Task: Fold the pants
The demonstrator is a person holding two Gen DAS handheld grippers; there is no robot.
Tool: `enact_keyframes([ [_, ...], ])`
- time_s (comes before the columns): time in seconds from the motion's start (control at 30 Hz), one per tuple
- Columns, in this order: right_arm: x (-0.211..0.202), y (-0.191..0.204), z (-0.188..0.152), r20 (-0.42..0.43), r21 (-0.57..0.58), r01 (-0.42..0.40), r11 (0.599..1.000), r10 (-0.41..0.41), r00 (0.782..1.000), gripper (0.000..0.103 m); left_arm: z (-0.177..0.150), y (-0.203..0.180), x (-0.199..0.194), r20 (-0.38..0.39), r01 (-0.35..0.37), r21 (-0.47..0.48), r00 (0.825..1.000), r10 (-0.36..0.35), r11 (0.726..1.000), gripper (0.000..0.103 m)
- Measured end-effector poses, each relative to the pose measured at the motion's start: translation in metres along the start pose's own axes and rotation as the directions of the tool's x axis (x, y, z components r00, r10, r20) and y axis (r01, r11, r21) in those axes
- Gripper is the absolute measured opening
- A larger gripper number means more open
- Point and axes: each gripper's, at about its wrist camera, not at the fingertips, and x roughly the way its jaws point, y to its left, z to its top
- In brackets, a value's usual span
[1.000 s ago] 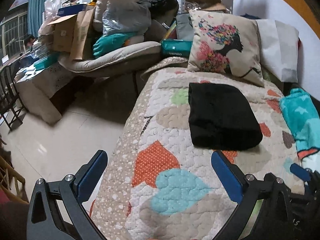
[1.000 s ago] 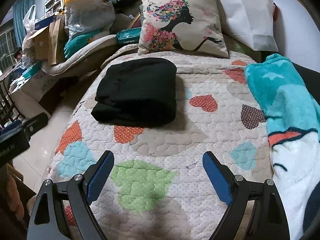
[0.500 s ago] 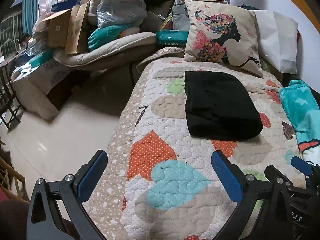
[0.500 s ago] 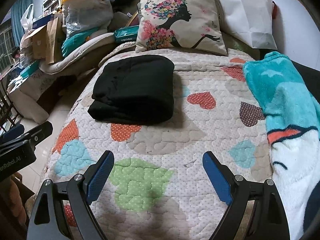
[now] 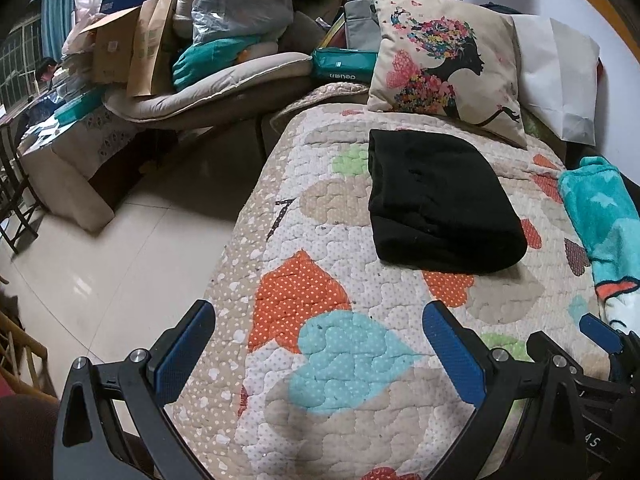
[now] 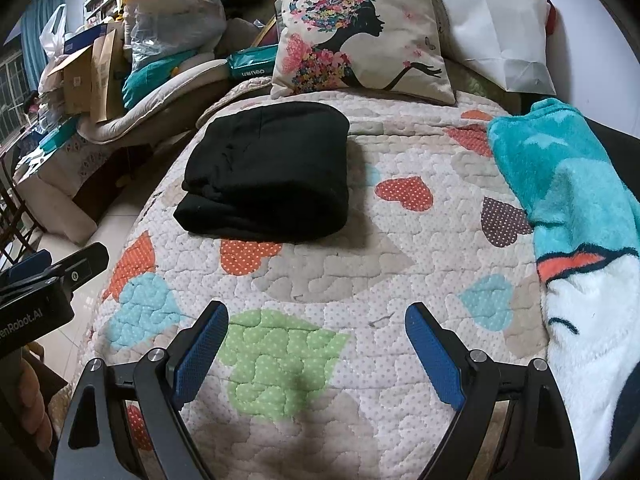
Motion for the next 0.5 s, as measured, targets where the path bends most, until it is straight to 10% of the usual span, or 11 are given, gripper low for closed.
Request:
enact_keyframes([
  [0.5, 0.0, 0.0, 0.0, -0.002, 0.001, 0.001, 1.0, -0.001, 1.0, 0.093, -0.007, -0.006, 0.016, -0.073, 0.023, 0.016, 0.997, -0.022, 1.0, 0.103],
])
